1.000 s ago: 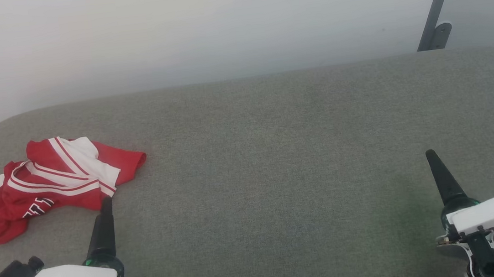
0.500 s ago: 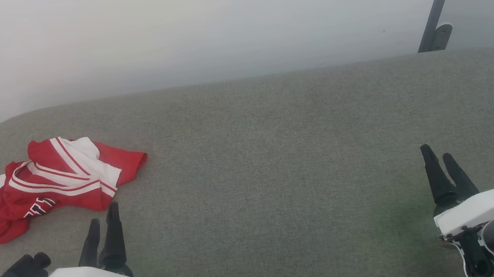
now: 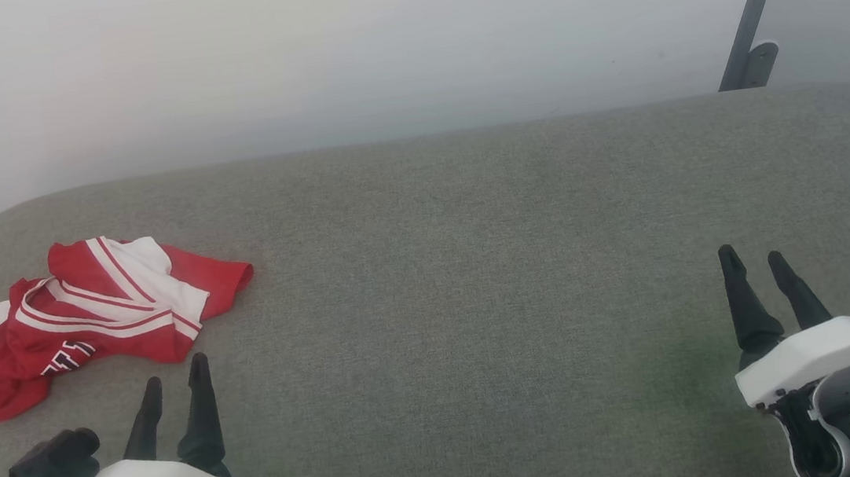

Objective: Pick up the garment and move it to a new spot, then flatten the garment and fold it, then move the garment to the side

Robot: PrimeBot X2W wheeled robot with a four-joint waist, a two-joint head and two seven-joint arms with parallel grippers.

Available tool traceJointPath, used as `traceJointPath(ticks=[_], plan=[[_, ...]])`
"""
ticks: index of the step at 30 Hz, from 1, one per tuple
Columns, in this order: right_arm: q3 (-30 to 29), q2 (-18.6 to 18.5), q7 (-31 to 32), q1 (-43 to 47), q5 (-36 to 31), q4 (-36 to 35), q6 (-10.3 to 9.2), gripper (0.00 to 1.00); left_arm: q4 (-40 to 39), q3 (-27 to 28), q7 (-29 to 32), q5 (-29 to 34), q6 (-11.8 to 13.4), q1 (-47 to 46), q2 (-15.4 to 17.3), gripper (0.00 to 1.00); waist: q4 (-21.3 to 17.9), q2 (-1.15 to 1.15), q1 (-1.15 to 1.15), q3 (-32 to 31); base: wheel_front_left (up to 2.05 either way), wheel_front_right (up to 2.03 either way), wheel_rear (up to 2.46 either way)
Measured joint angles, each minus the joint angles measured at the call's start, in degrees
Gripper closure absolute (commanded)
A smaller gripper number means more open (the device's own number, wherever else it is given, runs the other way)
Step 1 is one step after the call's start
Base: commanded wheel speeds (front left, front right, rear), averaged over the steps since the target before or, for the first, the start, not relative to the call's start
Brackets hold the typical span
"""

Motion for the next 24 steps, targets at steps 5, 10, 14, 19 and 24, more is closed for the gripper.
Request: traceJointPath(ticks=[5,10,14,19,24], plan=[[0.0,0.0,-0.7,-0.8,-3.8,0.1,0.0,0.0,-0.5,-0.3,-0.8,2.8,0.2,0.0,0.2,0.0,-0.1,0.0,0.0,0.0,0.0,0.0,0.0],[-0.3,0.0,-1.7,-1.0,-7.2,0.2,0.0,0.0,-0.5,-0.5,-1.6,5.7,0.4,0.2,0.6,0.0,-0.1,0.0,0.0,0.1,0.0,0.0,0.0],[-0.7,0.0,-2.2,-1.4,-10.3,0.1,0.0,0.0,-0.6,-0.5,-2.2,7.5,0.4,0.2,0.6,0.0,-0.1,0.0,-0.01,0.1,0.0,0.0,0.0],[-0.8,0.2,-3.0,-1.5,-13.1,0.3,0.0,0.0,-0.5,-0.3,-2.8,10.2,0.1,0.5,0.7,0.0,-0.1,0.0,0.0,0.1,0.0,0.0,0.0],[-0.7,0.2,-3.7,-1.9,-15.6,0.7,0.0,0.0,0.1,0.1,-3.7,13.1,-0.1,0.9,0.7,0.0,-0.1,0.0,0.0,0.1,0.0,0.0,0.0]])
